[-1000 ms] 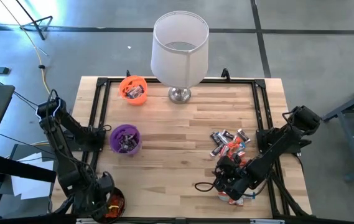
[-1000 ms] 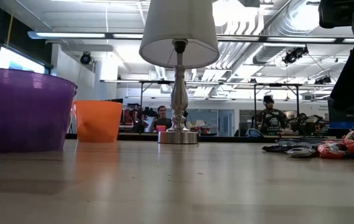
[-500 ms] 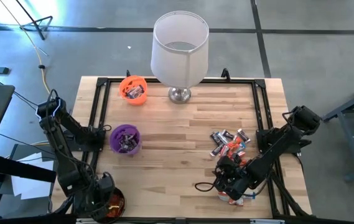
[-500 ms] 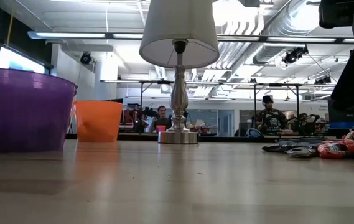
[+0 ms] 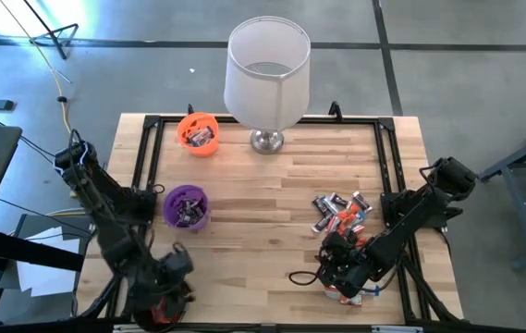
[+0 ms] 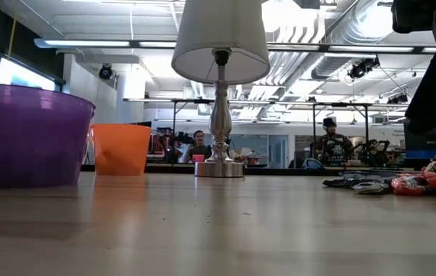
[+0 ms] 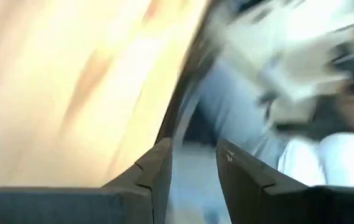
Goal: Sort candy
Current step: Put the orange chocolate into the black bucket
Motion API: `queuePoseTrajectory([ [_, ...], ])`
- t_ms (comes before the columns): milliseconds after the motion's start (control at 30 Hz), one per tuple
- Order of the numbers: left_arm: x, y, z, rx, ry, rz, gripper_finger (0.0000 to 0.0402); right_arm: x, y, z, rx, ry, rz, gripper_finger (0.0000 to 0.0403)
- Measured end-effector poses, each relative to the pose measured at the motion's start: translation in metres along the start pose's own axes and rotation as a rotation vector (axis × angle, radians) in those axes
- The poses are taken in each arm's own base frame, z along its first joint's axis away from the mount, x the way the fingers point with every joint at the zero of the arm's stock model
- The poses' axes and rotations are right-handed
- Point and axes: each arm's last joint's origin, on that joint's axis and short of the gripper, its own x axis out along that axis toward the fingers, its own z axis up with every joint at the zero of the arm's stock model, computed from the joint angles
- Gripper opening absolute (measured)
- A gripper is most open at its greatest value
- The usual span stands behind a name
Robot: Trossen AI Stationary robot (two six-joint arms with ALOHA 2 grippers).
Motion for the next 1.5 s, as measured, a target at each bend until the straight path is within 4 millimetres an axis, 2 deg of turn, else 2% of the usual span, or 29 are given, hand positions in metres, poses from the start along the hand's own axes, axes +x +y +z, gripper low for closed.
queuePoseTrajectory([
  [67,0.001,-0.008,0.017,0.171,-0.176,-0.053,0.011,0.0,0.001,0.0,-0.001,-0.007,0.007,0.0154],
  [133,0.001,-0.011,0.032,0.349,-0.345,-0.013,0.011,0.0,0.001,0.0,-0.004,-0.012,0.006,0.0154],
  [267,0.006,0.0,0.059,0.625,-0.56,0.272,0.011,0.001,0.0,0.002,-0.023,0.023,0.007,0.0154],
  [333,0.008,0.007,0.077,0.692,-0.622,0.407,0.011,0.003,0.0,0.002,-0.019,0.073,0.011,0.0154],
  [400,0.009,0.013,0.098,0.711,-0.641,0.454,0.011,0.005,-0.001,0.004,-0.01,0.129,0.012,0.0154],
  [600,0.02,0.03,0.139,0.723,-0.486,0.227,0.011,0.01,-0.003,0.009,0.029,0.242,0.014,0.0154],
  [700,0.021,0.023,0.15,0.841,-0.561,0.16,0.011,0.013,-0.004,0.014,0.055,0.255,0.007,0.0154],
  [800,0.01,0.006,0.153,0.979,-0.699,0.066,0.011,0.013,-0.005,0.019,0.067,0.232,0.004,0.0154],
  [900,0.003,-0.002,0.145,1.072,-0.727,0.07,0.011,0.012,-0.006,0.023,0.078,0.216,0.007,0.0154],
  [1067,-0.009,-0.003,0.129,1.048,-0.748,0.309,0.011,0.005,-0.013,0.036,0.104,0.205,-0.007,0.0154],
  [1300,-0.009,0.0,0.121,0.995,-0.744,0.45,0.011,-0.005,-0.037,0.057,0.06,0.214,-0.135,0.0154],
  [1400,-0.008,0.007,0.124,0.956,-0.728,0.498,0.011,-0.019,-0.038,0.072,0.02,0.241,-0.216,0.0154],
  [1500,-0.007,0.011,0.127,0.926,-0.723,0.509,0.011,-0.044,-0.029,0.095,-0.029,0.207,-0.262,0.0154],
])
